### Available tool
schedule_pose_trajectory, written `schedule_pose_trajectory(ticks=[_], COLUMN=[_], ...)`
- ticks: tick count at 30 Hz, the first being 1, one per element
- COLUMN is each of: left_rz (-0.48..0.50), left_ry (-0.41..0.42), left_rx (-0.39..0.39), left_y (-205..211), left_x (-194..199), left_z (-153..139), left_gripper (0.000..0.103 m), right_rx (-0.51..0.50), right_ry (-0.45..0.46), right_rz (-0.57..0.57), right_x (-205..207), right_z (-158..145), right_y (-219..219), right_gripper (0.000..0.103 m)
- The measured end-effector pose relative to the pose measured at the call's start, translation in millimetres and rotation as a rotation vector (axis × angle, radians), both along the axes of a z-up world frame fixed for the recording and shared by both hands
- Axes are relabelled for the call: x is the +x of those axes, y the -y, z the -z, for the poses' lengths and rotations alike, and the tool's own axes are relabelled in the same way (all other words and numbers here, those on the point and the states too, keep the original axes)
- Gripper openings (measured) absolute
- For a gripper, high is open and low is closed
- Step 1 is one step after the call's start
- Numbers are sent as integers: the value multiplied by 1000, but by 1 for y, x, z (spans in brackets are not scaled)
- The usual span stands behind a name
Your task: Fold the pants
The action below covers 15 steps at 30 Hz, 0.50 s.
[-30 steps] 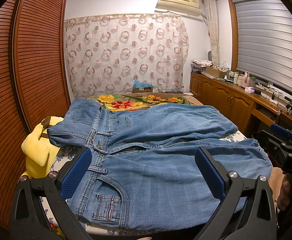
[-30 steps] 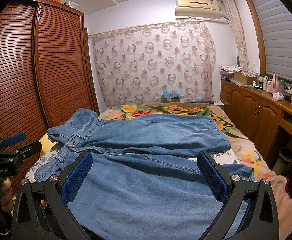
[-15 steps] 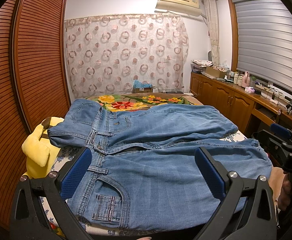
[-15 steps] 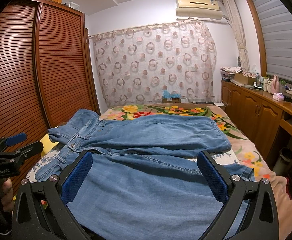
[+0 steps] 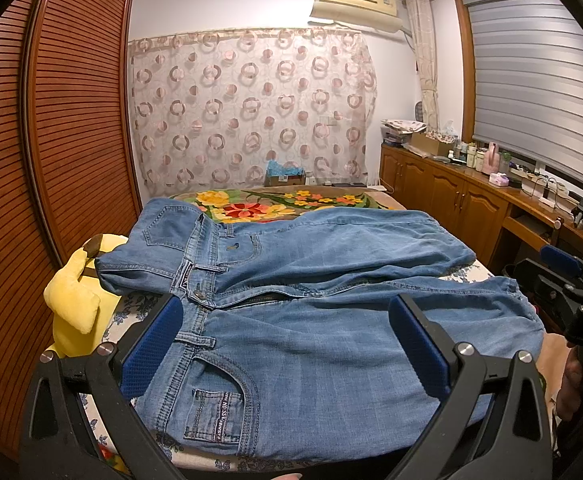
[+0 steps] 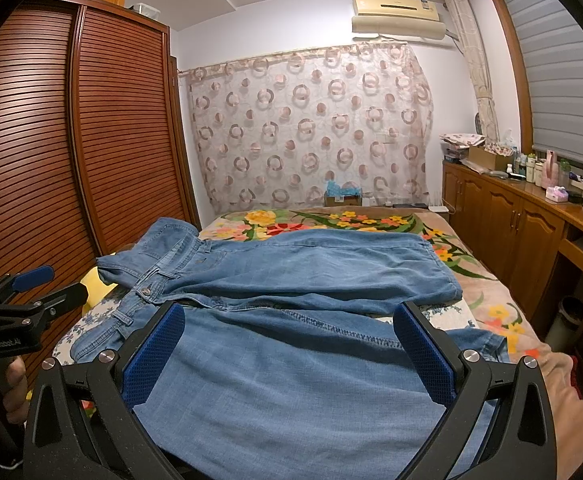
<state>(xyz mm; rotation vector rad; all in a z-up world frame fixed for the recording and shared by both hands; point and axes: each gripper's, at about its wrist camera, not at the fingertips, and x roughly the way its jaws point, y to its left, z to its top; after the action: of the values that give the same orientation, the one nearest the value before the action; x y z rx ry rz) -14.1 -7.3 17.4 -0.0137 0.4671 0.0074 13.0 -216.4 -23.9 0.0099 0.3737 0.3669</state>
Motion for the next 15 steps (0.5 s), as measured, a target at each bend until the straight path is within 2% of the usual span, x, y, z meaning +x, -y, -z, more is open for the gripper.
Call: schedule_pose_trajectory(ticks=[9,15], left_rz=[4,-23], left_ry=[-38,-102], left_rx=[-13,-16], left_y=[-11,-30], left_x=[11,22], left_z=[1,27], left_gripper=[103,103], right_rx=[-11,-34], right_ry=[-39,-95], right_rz=[-23,-39], right_x=[11,26], right_z=[10,20], right_y=[-2,0], right_gripper=[103,103])
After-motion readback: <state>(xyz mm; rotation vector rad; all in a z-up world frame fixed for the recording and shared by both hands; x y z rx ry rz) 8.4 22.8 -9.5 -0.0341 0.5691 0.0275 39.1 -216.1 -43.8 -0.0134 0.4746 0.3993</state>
